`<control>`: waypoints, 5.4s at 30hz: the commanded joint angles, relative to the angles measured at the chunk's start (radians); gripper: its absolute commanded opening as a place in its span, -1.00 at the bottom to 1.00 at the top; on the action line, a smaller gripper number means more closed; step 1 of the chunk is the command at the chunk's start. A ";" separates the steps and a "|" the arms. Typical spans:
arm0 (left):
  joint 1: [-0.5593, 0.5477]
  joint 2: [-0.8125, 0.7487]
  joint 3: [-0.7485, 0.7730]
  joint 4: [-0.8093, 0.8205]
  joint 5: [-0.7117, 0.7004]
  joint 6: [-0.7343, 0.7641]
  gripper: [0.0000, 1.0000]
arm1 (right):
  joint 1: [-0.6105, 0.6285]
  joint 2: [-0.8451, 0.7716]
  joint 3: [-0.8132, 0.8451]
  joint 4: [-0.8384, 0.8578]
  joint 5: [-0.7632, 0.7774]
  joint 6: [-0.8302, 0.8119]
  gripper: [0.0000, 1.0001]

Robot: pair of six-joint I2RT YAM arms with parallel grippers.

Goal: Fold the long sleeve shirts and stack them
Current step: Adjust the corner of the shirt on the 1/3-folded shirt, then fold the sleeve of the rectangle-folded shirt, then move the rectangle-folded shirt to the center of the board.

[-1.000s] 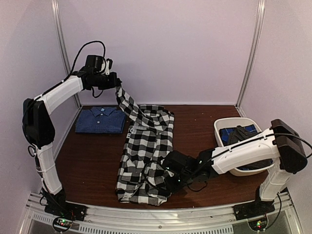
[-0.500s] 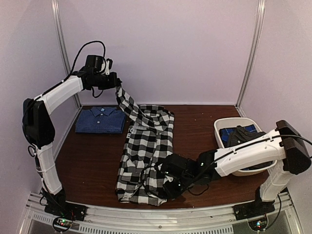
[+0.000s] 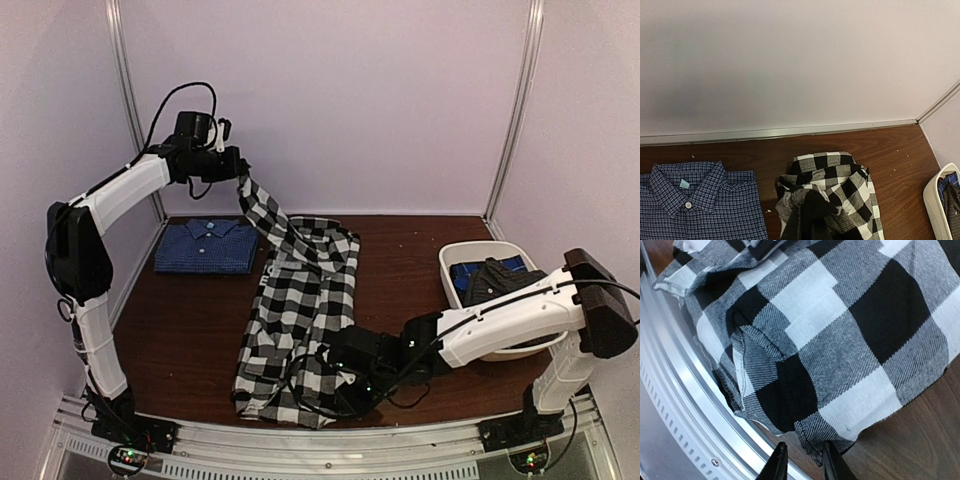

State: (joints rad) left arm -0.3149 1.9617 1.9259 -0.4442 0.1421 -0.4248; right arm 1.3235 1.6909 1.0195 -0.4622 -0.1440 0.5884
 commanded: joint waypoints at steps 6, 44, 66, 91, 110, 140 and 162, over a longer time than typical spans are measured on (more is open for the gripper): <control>0.009 -0.012 0.081 0.020 0.057 0.033 -1.00 | -0.078 -0.102 0.124 -0.055 0.122 -0.012 -0.15; -0.002 -0.127 -0.171 0.011 0.080 0.040 -1.00 | -0.667 0.752 0.878 0.199 -0.076 -0.082 -0.48; -0.378 -0.239 -0.623 0.114 0.329 0.126 -0.99 | -0.813 0.438 0.652 0.292 -0.135 -0.073 -0.45; -0.563 -0.132 -0.683 0.177 0.395 0.127 -0.98 | -0.809 0.251 0.354 0.374 -0.147 -0.068 -0.44; -0.596 -0.141 -0.734 0.123 0.464 0.153 -0.04 | -0.768 0.261 0.372 0.374 -0.177 -0.092 -0.41; -0.123 -0.148 -0.738 0.152 0.227 -0.118 -0.17 | -0.750 0.815 0.859 0.385 -0.429 -0.057 -0.51; -0.152 -0.181 -0.949 0.211 0.265 -0.200 -0.34 | -0.925 1.076 1.385 0.135 -0.551 -0.136 -0.31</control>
State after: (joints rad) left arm -0.4492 1.8389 1.0367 -0.2794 0.3962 -0.5980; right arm 0.4221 2.7693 2.3825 -0.2474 -0.6811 0.4568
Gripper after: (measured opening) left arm 0.335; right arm 0.328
